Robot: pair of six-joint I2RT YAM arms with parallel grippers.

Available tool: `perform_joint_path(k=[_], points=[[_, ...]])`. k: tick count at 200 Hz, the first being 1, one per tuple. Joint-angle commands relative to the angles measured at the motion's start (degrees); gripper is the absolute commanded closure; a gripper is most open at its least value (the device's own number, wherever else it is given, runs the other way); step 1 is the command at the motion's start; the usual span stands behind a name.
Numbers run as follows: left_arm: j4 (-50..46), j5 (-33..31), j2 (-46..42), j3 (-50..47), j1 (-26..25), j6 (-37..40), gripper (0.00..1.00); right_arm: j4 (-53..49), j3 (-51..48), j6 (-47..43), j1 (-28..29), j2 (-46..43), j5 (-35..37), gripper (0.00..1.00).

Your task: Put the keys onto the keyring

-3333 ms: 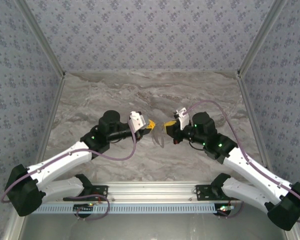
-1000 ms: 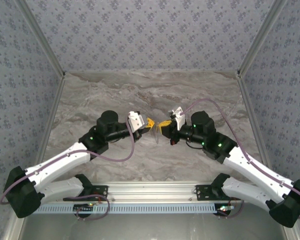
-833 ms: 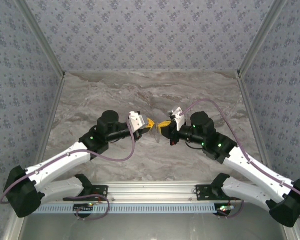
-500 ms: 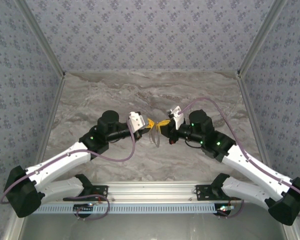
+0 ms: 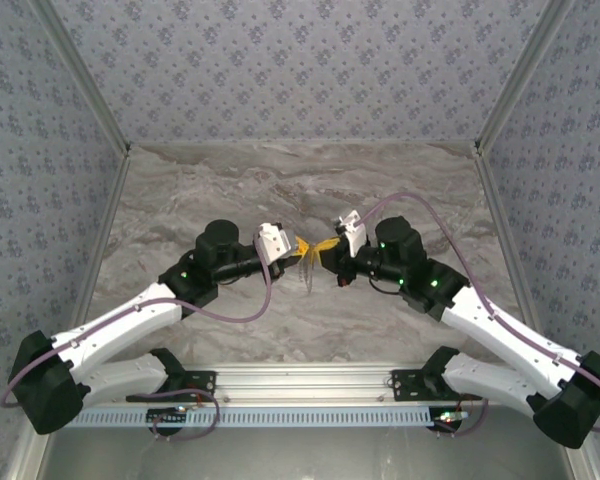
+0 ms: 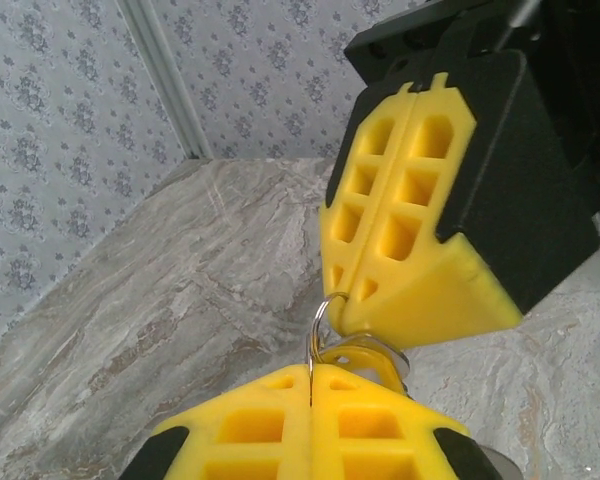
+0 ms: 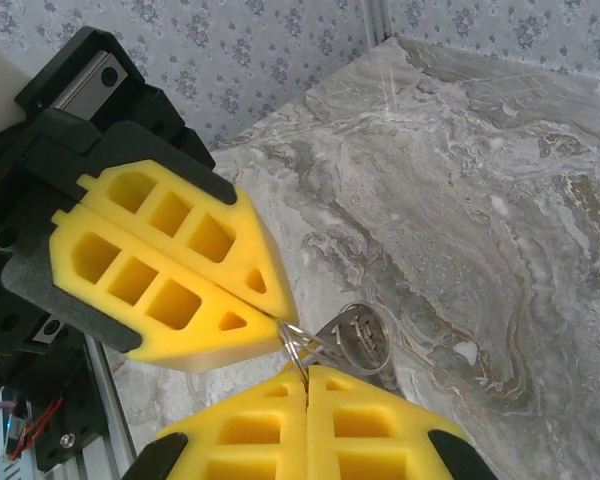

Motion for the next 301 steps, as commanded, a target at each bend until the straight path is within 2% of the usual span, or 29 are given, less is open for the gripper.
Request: perform_joint_path(k=[1, 78, 164, 212, 216, 228, 243, 301], points=[[3.9, 1.9, -0.8, 1.3, -0.5, 0.8, 1.00, 1.1, 0.1, 0.6, -2.6, -0.3, -3.5, 1.00], [8.4, 1.8, -1.4, 0.3, -0.5, -1.7, 1.00, 3.9, -2.6, 3.2, -6.9, -0.3, -10.5, 1.00], [14.6, 1.7, 0.4, 0.6, -0.5, -5.7, 1.00, 5.4, -1.6, 4.1, -8.5, 3.9, -24.1, 1.00], [15.3, 1.4, 1.0, 0.7, -0.6, -7.2, 1.00, 7.4, -3.0, 6.3, -9.9, 4.2, -24.0, 1.00], [15.3, 1.4, 1.0, 0.7, -0.6, -7.3, 1.00, 7.6, -3.2, 6.8, -10.2, 3.9, -23.9, 0.97], [15.5, 1.0, 1.1, 0.6, -0.6, -7.7, 1.00, 8.2, -4.3, 7.9, -11.5, 3.1, -23.6, 0.78], [16.0, 0.4, 1.1, 0.5, -0.6, -8.1, 1.00, 8.2, -5.8, 8.8, -13.3, 1.6, -23.5, 0.65], [17.7, -0.6, 1.5, 0.2, -0.6, -10.6, 1.00, 13.3, -11.1, 16.6, -19.3, -5.3, -19.8, 0.61]])
